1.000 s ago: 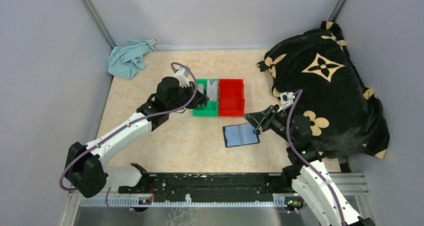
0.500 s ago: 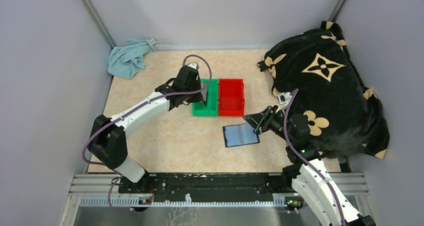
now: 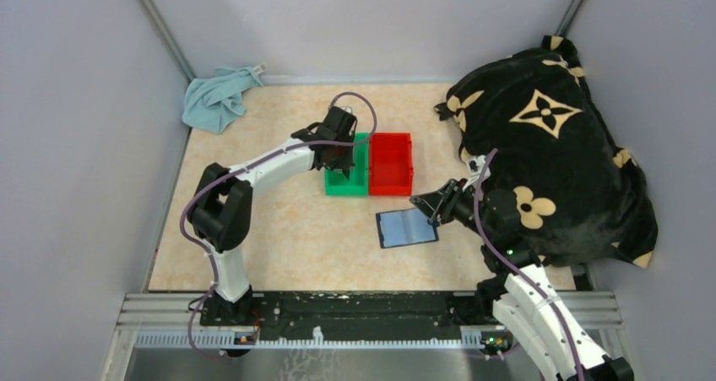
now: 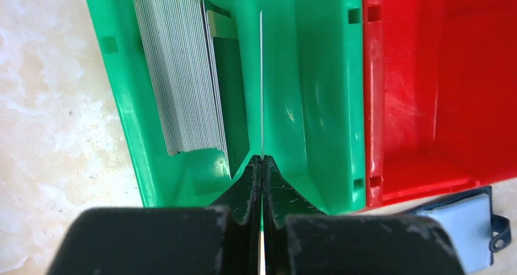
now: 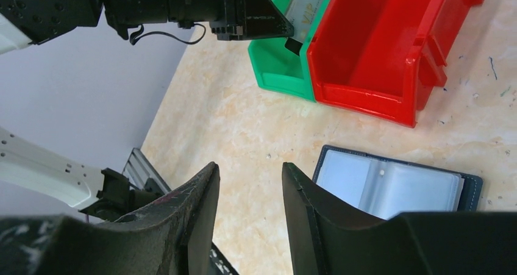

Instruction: Take the credit cards out of the card holder

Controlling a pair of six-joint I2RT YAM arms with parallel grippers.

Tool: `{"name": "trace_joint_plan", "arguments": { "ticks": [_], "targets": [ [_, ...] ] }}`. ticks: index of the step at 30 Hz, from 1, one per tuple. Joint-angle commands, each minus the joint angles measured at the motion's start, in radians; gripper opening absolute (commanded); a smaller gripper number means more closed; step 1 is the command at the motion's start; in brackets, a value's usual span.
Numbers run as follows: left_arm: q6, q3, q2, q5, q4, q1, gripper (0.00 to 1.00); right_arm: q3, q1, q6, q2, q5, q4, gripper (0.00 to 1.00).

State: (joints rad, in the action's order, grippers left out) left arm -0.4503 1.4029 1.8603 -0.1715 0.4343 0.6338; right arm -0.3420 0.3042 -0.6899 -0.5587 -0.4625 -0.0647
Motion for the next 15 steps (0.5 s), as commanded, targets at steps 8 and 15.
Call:
{"name": "trace_joint_plan", "arguments": {
  "ticks": [8, 15],
  "targets": [
    [0.036, 0.092, 0.077, -0.067, 0.076, -0.005, 0.00, -0.042, -0.006, 0.041, -0.018, 0.016, -0.018, 0.42],
    [0.039, 0.108, 0.087, -0.101, 0.097, -0.005, 0.00, -0.039, -0.005, 0.042, -0.030, 0.013, -0.027, 0.42]
  ]
}}
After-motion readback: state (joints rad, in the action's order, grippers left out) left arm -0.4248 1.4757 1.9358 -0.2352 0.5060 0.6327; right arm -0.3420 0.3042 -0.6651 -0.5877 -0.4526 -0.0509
